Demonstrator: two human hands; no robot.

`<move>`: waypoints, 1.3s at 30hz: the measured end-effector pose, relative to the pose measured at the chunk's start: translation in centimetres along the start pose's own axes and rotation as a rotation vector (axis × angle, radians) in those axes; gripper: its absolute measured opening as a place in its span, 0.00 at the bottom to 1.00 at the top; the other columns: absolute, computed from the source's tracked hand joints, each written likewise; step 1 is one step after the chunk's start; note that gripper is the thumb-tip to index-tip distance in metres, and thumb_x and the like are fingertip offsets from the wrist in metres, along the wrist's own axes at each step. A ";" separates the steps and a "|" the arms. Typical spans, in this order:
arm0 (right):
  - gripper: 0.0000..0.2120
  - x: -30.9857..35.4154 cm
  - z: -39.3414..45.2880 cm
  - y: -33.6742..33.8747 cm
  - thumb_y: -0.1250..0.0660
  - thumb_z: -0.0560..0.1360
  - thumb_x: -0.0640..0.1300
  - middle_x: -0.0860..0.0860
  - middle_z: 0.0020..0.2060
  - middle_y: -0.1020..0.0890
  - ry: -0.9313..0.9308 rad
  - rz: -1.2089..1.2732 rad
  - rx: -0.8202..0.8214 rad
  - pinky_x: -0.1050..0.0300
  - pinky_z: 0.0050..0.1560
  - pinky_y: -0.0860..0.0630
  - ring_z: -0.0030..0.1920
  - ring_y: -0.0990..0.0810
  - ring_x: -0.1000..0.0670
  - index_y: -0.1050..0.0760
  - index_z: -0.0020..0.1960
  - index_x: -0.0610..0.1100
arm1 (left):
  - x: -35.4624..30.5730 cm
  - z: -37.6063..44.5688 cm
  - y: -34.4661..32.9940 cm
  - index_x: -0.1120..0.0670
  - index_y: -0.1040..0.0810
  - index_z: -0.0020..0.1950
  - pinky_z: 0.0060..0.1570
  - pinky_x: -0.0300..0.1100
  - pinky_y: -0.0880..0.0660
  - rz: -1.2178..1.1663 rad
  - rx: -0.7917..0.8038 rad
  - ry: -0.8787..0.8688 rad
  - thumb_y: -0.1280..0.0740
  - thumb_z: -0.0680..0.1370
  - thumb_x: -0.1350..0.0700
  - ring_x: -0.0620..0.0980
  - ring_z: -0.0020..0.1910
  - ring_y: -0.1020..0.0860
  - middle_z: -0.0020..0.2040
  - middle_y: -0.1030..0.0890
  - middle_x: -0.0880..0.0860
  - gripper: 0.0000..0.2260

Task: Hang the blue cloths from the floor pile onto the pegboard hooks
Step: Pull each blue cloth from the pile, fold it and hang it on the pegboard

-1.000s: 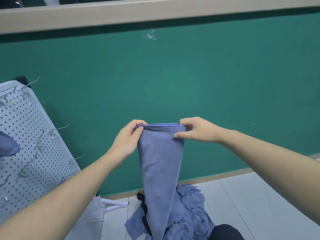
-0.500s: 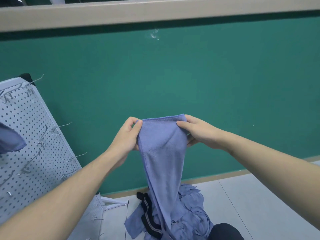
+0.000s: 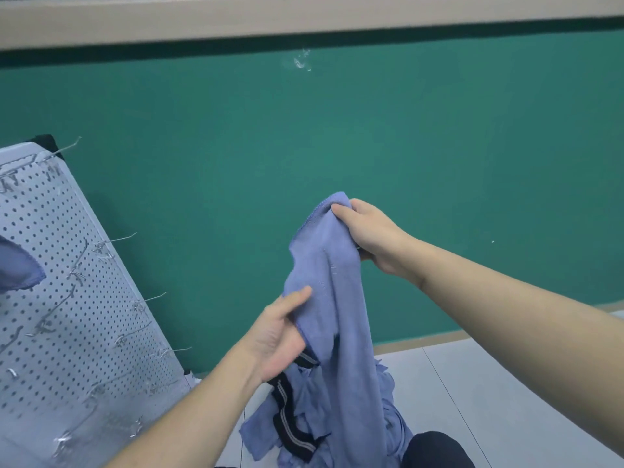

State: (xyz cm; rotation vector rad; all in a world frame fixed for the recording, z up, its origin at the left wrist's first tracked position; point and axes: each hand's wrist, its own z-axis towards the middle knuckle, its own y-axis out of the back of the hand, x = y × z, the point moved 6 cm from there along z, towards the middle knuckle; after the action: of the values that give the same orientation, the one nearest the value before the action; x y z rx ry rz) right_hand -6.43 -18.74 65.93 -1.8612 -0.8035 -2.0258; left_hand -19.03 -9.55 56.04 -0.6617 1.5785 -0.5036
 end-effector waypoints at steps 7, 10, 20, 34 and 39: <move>0.36 -6.1 -0.7 -0.1 0.45 0.74 0.76 0.45 0.52 0.17 -0.340 0.260 0.249 0.54 0.49 0.19 0.49 0.18 0.48 0.22 0.61 0.45 | -2.2 1.4 -0.5 0.61 0.22 0.63 0.53 0.48 0.22 0.183 -0.202 -0.018 0.41 0.85 0.54 0.53 0.54 0.16 0.57 0.15 0.59 0.14; 0.44 -9.9 -2.8 -0.6 0.49 0.73 0.78 0.46 0.61 0.18 -0.460 0.109 0.474 0.47 0.63 0.23 0.57 0.20 0.47 0.23 0.66 0.42 | -3.3 1.9 -0.2 0.62 0.21 0.62 0.55 0.49 0.22 0.210 -0.237 0.006 0.41 0.85 0.53 0.53 0.55 0.16 0.57 0.16 0.60 0.15; 0.10 -7.6 -3.4 -2.3 0.38 0.83 0.49 0.48 0.52 0.15 0.010 -0.241 0.274 0.49 0.60 0.20 0.52 0.15 0.48 0.21 0.55 0.45 | -6.7 2.0 2.8 0.56 0.21 0.57 0.47 0.44 0.20 0.431 -0.435 -0.057 0.38 0.84 0.52 0.46 0.46 0.15 0.46 0.13 0.50 0.09; 0.07 -7.0 -0.4 -1.5 0.45 0.84 0.45 0.44 0.48 0.21 -0.237 0.306 -0.042 0.56 0.40 0.23 0.44 0.22 0.48 0.29 0.52 0.46 | -0.8 0.8 3.8 0.56 0.18 0.58 0.55 0.44 0.23 0.363 -0.195 0.131 0.29 0.73 0.54 0.48 0.50 0.17 0.52 0.14 0.52 0.14; 0.13 -8.1 -0.4 -0.2 0.43 0.85 0.52 0.48 0.55 0.18 -0.310 0.230 -0.020 0.54 0.50 0.20 0.51 0.18 0.50 0.26 0.60 0.45 | 0.2 1.6 2.4 0.53 0.22 0.63 0.55 0.45 0.23 0.455 -0.187 -0.004 0.35 0.82 0.58 0.48 0.56 0.17 0.59 0.15 0.52 0.11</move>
State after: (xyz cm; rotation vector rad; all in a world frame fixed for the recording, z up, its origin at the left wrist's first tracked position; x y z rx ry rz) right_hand -5.76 -20.16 58.01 -2.1997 -0.6068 -1.6375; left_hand -17.78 -7.83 54.19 -0.4195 1.7200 -0.0170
